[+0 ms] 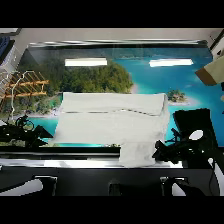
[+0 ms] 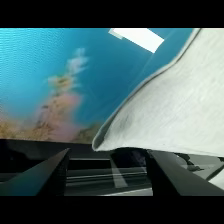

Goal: Fold the clothes and pants, and hang the long-sleeved shirts on hangers.

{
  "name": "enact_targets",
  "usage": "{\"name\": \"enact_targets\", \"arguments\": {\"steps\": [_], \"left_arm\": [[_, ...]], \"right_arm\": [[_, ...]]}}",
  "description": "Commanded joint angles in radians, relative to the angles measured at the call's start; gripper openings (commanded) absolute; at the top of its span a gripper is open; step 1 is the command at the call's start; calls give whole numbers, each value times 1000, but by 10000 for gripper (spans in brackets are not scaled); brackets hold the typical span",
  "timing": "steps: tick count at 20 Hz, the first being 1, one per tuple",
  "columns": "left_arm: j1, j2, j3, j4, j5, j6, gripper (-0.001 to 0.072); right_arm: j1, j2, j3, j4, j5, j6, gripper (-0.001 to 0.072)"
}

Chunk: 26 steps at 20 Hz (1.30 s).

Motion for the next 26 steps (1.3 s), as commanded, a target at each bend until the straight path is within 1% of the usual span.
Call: {"name": "enact_targets", "arguments": {"steps": [1,5,6,7,8,9,12,14,17,19,20,21,23,25,26], "left_arm": [[-24,-19,-1,-12,29,0,529],[-126,-58,-1,-11,64,-3,527],[-141,-60,-1,-11,81,-7,464],[-146,-60,-1,-11,95,-16,320],[-146,-60,0,-11,101,-29,151],[-146,-60,1,-11,100,-30,15],[-146,-40,15,-11,76,-30,19],[-146,11,32,-10,41,-54,18],[-145,160,43,7,-18,-161,18],[-145,274,43,12,-68,-192,18],[-148,319,43,11,-73,-196,17],[-155,354,44,10,-69,-207,17],[-188,365,60,-14,-39,-218,17],[-240,336,93,-48,37,-227,17],[-266,312,116,-54,77,-242,17]], "right_arm": [[1,38,1,1,-6,0,40],[1,38,1,2,0,0,40],[1,38,1,2,6,0,40],[1,38,1,1,13,0,40],[1,38,1,-2,18,-1,40],[1,39,1,-1,18,-2,40],[1,78,1,-2,28,-19,40],[1,147,2,-1,70,-17,39],[1,296,25,1,226,14,39],[1,413,61,25,340,44,38],[1,467,84,42,360,67,37],[1,505,106,58,344,80,37],[1,501,140,83,245,82,37],[1,423,163,142,118,56,37],[1,358,182,189,57,24,37]]}}
